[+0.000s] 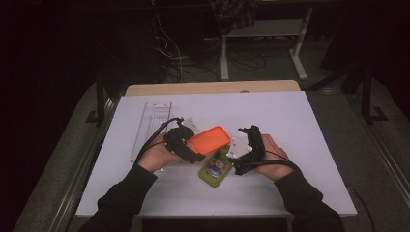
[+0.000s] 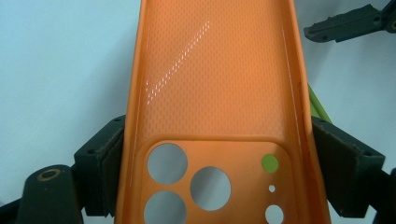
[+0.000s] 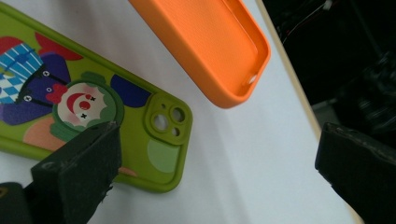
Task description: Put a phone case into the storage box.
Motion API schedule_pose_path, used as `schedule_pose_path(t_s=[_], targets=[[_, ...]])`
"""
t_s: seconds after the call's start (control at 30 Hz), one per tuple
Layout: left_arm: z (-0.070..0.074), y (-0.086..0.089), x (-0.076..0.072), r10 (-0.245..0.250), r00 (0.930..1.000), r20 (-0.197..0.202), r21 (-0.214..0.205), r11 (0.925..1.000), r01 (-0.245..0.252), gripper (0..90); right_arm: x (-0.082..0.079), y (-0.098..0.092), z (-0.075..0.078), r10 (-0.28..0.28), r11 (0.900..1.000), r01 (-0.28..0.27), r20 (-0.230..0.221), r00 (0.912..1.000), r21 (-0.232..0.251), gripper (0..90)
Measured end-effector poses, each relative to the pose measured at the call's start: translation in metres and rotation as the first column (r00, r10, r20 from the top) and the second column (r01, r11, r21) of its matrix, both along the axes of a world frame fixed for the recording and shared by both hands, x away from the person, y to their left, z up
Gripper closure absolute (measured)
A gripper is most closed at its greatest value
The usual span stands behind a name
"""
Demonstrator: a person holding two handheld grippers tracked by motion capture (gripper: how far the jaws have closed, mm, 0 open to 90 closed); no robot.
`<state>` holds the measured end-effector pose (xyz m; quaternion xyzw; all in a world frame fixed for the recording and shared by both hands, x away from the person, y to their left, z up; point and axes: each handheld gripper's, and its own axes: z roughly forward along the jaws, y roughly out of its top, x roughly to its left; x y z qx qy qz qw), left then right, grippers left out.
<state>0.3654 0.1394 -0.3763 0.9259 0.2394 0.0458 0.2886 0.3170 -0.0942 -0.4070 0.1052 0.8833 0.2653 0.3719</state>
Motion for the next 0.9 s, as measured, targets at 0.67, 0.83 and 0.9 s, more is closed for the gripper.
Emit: schedule_pose_path(t_s=[0.67,0.83,0.9], targets=[[0.001,0.001,0.001,-0.009,0.9998,-0.017,0.02,0.9998,0.009,15.7,-0.013,0.015,-0.009,0.123,0.9745,-0.071,0.246,0.9613,-0.213,2.7],[0.0,0.0,0.001,-0.009,0.9997,-0.024,0.02,0.9998,0.01,15.7,-0.017,0.02,-0.012,0.134,0.9734,-0.066,0.308,0.9419,-0.22,7.1],[0.0,-0.002,0.001,-0.002,0.9997,-0.023,0.013,0.9999,0.002,15.7,-0.018,0.021,-0.013,0.138,0.9712,-0.066,0.317,0.9384,-0.229,8.6]])
